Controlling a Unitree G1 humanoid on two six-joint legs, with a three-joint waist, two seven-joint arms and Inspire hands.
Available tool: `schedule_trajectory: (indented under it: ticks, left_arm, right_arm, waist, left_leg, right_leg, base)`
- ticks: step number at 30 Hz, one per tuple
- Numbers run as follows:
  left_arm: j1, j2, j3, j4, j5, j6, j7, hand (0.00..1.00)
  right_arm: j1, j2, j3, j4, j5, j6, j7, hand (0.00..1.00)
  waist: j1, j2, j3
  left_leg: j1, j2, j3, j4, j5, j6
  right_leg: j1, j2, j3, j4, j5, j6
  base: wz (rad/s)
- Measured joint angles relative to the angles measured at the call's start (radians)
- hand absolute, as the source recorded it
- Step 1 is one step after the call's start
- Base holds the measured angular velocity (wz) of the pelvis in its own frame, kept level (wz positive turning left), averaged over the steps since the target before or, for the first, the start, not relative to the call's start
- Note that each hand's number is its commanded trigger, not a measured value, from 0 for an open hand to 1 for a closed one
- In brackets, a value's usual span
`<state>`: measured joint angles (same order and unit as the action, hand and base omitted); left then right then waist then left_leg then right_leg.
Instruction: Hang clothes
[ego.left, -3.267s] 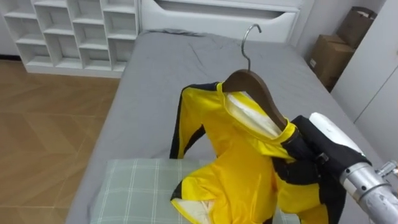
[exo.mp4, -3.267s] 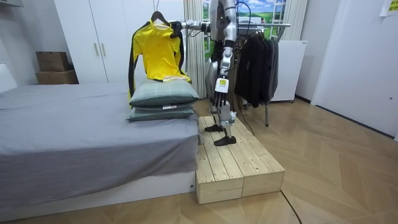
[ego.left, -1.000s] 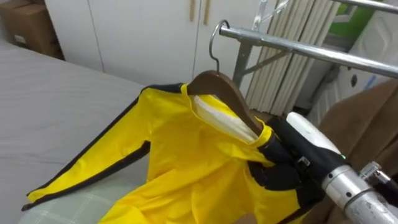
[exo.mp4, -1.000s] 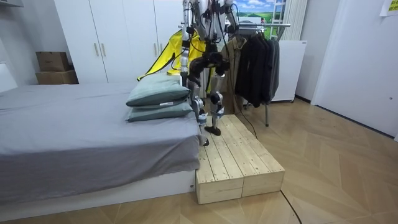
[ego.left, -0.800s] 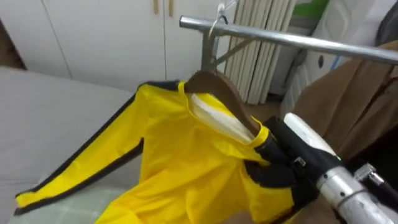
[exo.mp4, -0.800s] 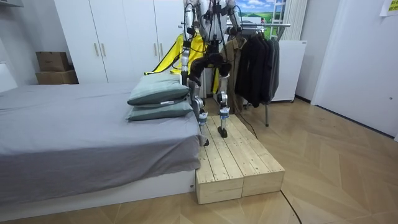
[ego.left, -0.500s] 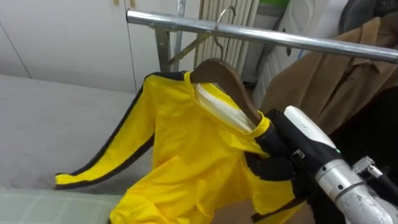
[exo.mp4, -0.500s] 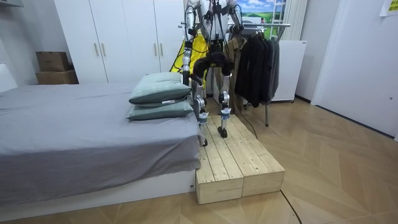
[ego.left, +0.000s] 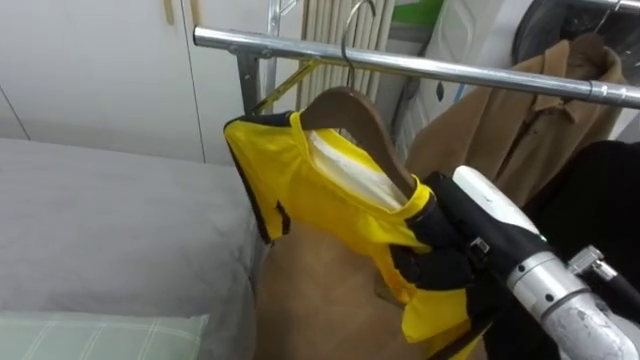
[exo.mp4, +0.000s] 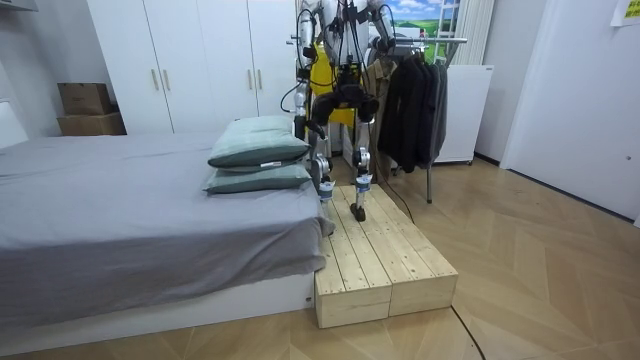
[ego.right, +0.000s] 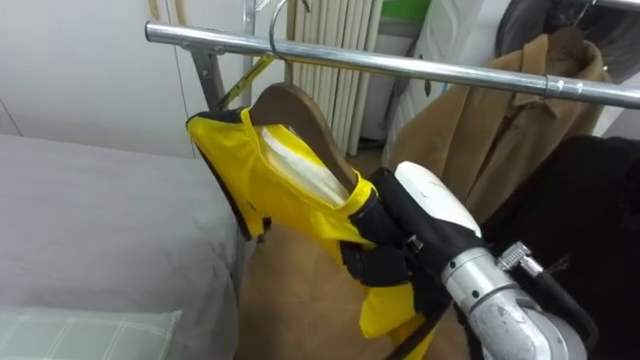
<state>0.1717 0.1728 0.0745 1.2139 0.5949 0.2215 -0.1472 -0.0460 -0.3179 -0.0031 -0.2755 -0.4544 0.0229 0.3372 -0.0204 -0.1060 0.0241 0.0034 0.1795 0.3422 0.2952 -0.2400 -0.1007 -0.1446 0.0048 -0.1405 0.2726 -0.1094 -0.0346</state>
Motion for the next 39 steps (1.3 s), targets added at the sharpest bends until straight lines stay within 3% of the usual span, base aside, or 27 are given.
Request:
schedule_trajectory:
  ticks: [4,9,14,19,26,31,39]
  left_arm:
    - [-0.006,0.000,-0.010,-0.006,0.008,-0.012,0.002,0.00]
    - [-0.010,0.000,-0.025,-0.006,0.008,-0.061,0.020,0.00]
    - [-0.011,0.000,-0.025,-0.007,0.005,-0.087,0.020,0.00]
    - [-0.011,0.000,-0.020,-0.014,0.005,-0.113,0.017,0.00]
    - [-0.013,0.004,-0.031,-0.039,-0.015,-0.130,0.008,0.00]
    - [-0.023,0.012,-0.039,-0.060,-0.014,-0.141,0.002,0.00]
    - [-0.037,0.025,-0.039,-0.060,-0.015,-0.149,-0.025,0.00]
  right_arm:
    - [0.000,0.000,-0.031,0.007,0.064,0.000,0.000,1.00]
    - [0.001,-0.001,-0.033,0.022,0.114,0.000,0.010,1.00]
    - [-0.001,-0.029,-0.050,0.031,0.236,0.000,0.047,1.00]
    - [-0.028,-0.058,-0.051,0.045,0.323,0.000,0.082,1.00]
    - [-0.121,-0.121,-0.019,0.226,0.417,-0.001,0.103,1.00]
    - [-0.133,-0.121,-0.002,0.325,0.418,-0.001,0.127,1.00]
    - [-0.197,-0.121,0.029,0.419,0.411,-0.001,0.189,1.00]
  waist:
    - [-0.004,-0.002,-0.0015]
    - [0.000,-0.009,-0.0086]
    - [0.006,-0.003,-0.0134]
    - [0.044,0.003,-0.0116]
    - [0.073,-0.010,-0.0100]
    - [0.112,-0.032,-0.0067]
    - [0.136,-0.037,-0.0037]
  left_leg:
    - [0.004,0.000,-0.009,-0.006,0.010,-0.003]
    - [0.009,0.000,-0.024,-0.021,0.015,-0.004]
    - [0.011,-0.001,-0.039,-0.023,0.016,-0.004]
    - [0.026,-0.002,-0.020,-0.035,0.016,-0.004]
    - [0.027,-0.017,-0.053,-0.049,0.019,0.000]
    - [0.026,-0.019,-0.057,-0.056,0.019,0.001]
    - [0.025,-0.022,-0.099,-0.059,0.019,0.001]
  right_leg:
    - [0.014,0.004,-0.002,-0.018,0.009,-0.008]
    - [0.029,0.015,-0.001,-0.047,0.030,-0.015]
    - [0.039,0.015,-0.010,-0.056,0.036,-0.015]
    - [0.040,0.017,-0.005,-0.054,0.036,-0.015]
    - [0.044,0.009,-0.015,-0.056,0.030,-0.008]
    - [0.045,0.007,-0.024,-0.063,0.030,-0.007]
    - [0.060,0.004,-0.053,-0.073,0.024,-0.005]
  base:
    - [0.07]
    - [-0.03]
    - [0.04]
    - [-0.08]
    - [0.07]
    - [0.01]
    - [0.08]
